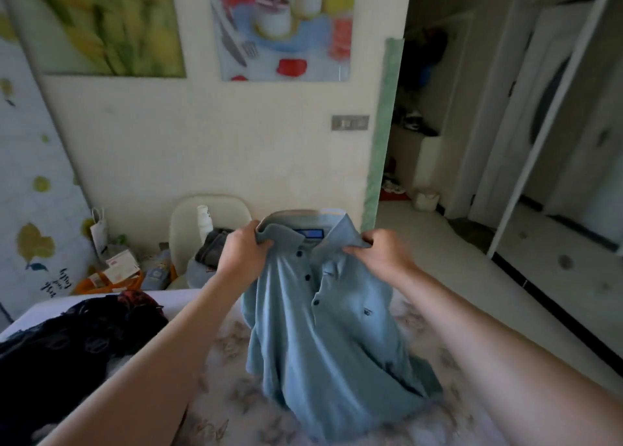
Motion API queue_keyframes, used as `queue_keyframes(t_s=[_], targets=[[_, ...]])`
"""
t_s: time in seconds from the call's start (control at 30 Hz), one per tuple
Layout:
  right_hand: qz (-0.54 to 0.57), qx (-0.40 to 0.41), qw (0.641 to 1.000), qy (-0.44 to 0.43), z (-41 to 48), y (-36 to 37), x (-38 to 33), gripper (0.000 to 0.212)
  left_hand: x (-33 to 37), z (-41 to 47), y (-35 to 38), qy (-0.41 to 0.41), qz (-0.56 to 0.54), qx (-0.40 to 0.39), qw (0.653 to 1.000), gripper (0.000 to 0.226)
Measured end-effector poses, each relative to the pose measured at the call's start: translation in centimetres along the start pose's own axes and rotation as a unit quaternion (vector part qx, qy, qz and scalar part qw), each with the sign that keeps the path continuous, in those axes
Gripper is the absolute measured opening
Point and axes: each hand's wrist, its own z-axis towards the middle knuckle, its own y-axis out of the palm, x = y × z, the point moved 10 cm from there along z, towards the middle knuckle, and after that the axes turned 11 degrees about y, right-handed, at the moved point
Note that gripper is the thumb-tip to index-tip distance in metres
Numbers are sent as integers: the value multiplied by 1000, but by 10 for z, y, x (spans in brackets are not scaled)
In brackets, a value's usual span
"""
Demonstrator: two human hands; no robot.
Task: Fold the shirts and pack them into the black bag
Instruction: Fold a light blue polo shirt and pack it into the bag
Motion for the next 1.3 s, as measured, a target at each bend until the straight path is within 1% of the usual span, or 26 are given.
queue_keyframes(t_s=[0.03, 0.1, 0.17, 0.23, 0.3, 0.4, 0.5, 0.57, 0.67, 0.73, 0.8, 0.87, 0.97, 1.07, 1.13, 1.17, 1.23, 1.3], targets=[[-23, 24, 999, -11, -10, -17, -13, 41, 7, -1, -16, -6, -7, 26, 1000, 17], [-53, 52, 997, -28, -30, -46, -36, 41, 21, -4, -47, -12, -31, 77, 996, 18], [-46, 51, 997, -43, -50, -65, -55, 39, 42, -11, -71, 6, -37, 95, 995, 16], [-25, 43, 997, -59, -66, -80, -70, 34, 71, -21, -94, 62, 15, 109, 992, 14], [-16, 48, 996, -71, -79, -96, -85, 28, 99, -32, -120, 110, 85, 135, 981, 16], [14, 87, 992, -86, -95, -132, -104, 32, 134, -43, -159, 142, 176, 152, 962, 25], [41, 108, 988, -104, -107, -165, -123, 36, 170, -49, -198, 192, 254, 178, 931, 32], [51, 90, 988, -115, -114, -179, -136, 40, 186, -52, -219, 212, 270, 186, 921, 30], [89, 15, 990, -104, -122, -183, -143, 44, 187, -50, -236, 196, 260, 156, 932, 23], [104, -30, 990, -93, -125, -179, -141, 47, 176, -46, -232, 181, 249, 110, 945, 19], [84, -47, 992, -80, -123, -168, -134, 41, 157, -42, -216, 171, 246, 61, 952, 15], [41, -38, 996, -75, -117, -152, -124, 36, 131, -39, -192, 159, 234, 17, 959, 11], [-74, 5, 995, -71, -98, -119, -98, 37, 86, -33, -147, 140, 184, -29, 972, 9], [-173, 21, 983, -64, -82, -79, -65, 31, 43, -30, -97, 121, 172, -71, 975, 12], [-191, 5, 980, -51, -70, -51, -40, 30, 14, -29, -62, 101, 161, -102, 976, 13], [-192, -8, 981, -41, -63, -36, -28, 32, 0, -29, -46, 96, 159, -115, 976, 10], [-196, -37, 980, -14, -48, -3, 2, 38, -22, -30, -13, 95, 161, -134, 973, 16], [-209, -64, 975, 34, -32, 30, 37, 43, -40, -32, 15, 80, 198, -146, 966, 21]])
